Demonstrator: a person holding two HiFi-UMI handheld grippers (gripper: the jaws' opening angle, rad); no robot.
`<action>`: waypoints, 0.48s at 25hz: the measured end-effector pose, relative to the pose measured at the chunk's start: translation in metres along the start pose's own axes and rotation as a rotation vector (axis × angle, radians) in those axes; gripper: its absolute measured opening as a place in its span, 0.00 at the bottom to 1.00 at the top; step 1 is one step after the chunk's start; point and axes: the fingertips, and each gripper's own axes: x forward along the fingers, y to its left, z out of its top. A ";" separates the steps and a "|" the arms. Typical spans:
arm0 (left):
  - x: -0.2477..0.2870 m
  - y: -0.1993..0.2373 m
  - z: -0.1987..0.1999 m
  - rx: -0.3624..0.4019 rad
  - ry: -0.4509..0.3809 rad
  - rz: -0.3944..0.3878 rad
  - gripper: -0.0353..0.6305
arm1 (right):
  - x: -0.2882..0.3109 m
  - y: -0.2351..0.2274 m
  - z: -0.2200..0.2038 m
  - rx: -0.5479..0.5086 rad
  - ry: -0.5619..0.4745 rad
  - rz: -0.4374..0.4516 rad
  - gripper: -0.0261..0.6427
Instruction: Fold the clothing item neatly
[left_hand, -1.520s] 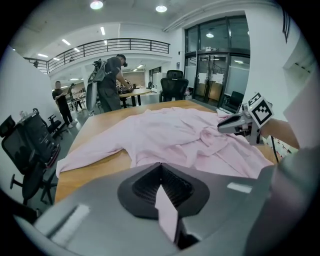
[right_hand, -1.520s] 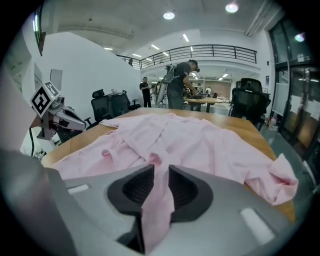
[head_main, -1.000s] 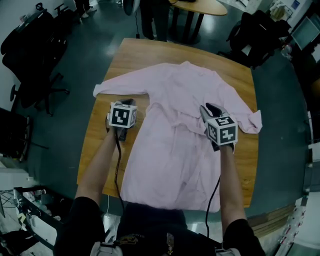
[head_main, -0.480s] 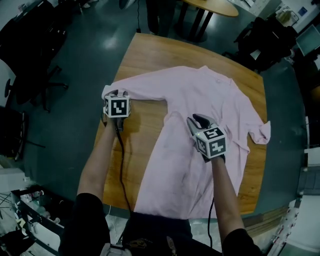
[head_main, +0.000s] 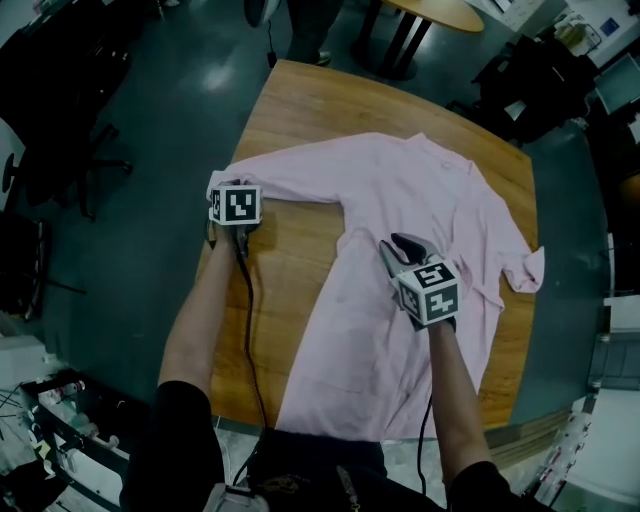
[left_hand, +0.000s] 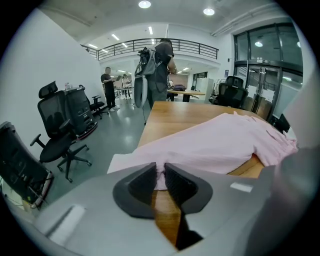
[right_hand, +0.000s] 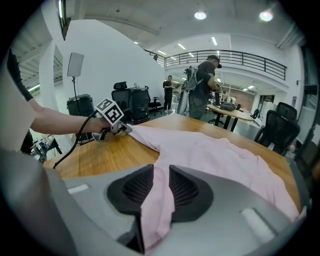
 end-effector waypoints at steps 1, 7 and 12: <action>-0.001 0.001 0.002 -0.003 0.005 0.002 0.14 | 0.000 -0.001 0.000 0.000 -0.001 -0.001 0.17; -0.041 -0.013 0.048 0.052 -0.122 0.026 0.12 | -0.018 -0.005 0.000 0.014 -0.019 -0.009 0.17; -0.093 -0.071 0.110 0.183 -0.306 -0.008 0.12 | -0.038 -0.008 -0.010 0.039 -0.050 -0.006 0.17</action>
